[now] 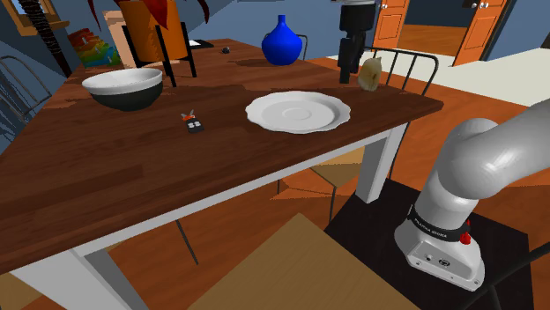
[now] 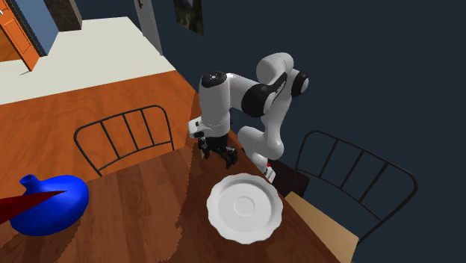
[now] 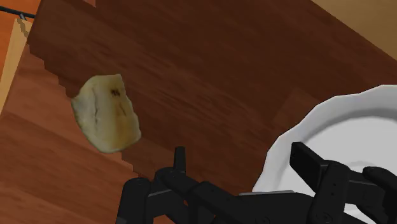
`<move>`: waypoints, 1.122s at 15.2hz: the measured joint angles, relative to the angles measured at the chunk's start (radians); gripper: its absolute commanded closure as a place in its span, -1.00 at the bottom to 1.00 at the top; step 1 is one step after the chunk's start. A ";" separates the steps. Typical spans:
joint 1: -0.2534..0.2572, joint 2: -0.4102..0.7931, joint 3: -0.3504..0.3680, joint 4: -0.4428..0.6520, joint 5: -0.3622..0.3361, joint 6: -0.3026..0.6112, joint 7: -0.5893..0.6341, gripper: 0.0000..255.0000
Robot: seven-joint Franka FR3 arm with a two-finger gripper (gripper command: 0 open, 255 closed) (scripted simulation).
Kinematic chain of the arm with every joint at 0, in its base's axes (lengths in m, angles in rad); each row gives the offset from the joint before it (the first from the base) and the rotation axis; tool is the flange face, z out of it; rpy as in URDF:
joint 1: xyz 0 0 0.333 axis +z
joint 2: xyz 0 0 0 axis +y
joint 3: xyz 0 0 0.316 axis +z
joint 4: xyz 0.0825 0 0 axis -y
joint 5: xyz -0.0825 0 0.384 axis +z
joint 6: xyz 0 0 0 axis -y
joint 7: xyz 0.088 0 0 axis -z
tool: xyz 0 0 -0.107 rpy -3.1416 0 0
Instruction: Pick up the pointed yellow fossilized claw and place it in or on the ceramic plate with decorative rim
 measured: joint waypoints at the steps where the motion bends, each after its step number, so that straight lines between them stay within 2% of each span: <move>1: 0.000 0.000 0.000 0.000 0.000 0.000 0.000 -1.00; 3: 0.008 0.017 -0.036 0.030 -0.017 -0.039 -0.068 -1.00; 10: 0.055 0.180 -0.218 0.264 -0.121 -0.248 -0.472 -1.00; 13: 0.059 0.188 -0.233 0.250 -0.132 -0.239 -0.509 -1.00; 17: 0.056 0.159 -0.240 0.175 -0.140 -0.194 -0.513 -1.00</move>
